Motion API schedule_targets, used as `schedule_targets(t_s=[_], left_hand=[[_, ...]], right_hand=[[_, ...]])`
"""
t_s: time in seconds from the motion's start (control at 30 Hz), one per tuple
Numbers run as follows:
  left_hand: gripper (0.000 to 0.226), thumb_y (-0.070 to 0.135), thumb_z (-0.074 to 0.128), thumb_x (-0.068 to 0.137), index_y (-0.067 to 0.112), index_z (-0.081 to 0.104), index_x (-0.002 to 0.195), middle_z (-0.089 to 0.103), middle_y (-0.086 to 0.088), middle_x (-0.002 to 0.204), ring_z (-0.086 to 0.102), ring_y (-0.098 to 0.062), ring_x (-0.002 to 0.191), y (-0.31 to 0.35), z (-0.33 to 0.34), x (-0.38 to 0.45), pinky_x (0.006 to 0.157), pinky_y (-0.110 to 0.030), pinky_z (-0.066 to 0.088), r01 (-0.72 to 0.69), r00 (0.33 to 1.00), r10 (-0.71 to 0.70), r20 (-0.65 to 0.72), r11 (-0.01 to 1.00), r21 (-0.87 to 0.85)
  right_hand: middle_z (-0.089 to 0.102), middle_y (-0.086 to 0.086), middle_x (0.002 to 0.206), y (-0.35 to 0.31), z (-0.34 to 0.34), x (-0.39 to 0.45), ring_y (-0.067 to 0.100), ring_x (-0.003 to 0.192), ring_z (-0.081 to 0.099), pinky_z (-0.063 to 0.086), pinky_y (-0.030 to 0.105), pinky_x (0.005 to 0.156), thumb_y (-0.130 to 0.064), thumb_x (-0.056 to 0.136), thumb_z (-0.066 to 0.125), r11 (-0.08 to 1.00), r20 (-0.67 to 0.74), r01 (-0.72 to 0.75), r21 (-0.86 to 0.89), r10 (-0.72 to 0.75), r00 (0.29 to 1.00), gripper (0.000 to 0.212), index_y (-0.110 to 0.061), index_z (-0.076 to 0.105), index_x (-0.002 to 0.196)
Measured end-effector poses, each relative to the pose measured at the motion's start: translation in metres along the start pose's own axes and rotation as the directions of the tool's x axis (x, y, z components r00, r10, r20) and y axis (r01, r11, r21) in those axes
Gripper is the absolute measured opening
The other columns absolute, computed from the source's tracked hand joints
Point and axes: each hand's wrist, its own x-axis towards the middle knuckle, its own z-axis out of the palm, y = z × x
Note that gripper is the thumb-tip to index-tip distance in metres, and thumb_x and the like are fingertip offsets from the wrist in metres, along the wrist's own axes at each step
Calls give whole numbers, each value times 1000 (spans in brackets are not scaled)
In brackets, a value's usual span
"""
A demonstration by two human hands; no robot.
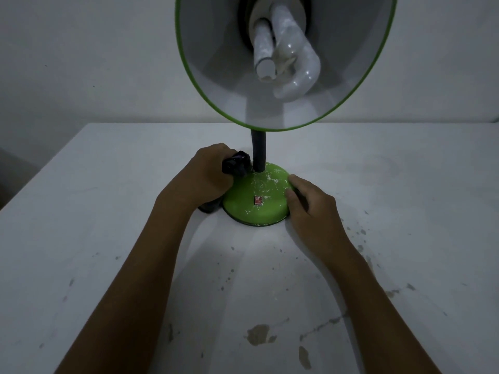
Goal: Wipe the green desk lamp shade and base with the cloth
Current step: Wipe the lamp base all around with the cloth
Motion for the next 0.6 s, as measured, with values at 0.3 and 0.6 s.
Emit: schedule_targets(t_s=[0.3,0.6], left_hand=[[32,-6,56,81,9,66,107,61,-2,101,54,-18,93,9,-5,-3,68,-18,41,-36,999,36,24,999,-10],[42,-6,59,78,14,70,113,64,-6,113,58,-26,103,13,1,-7,88,-35,49,-103,995,103,12,994,37]], right_hand=[[58,3,139,0,0,0,-3,119,43,29,6,101,-16,101,51,1000,1,13,-3,-13,1000,38,-9,55,138],[56,5,142,0,-1,0,8,131,47,30,14,106,-16,101,51,1000,4,8,-16,-8,1000,39,-8,53,139]])
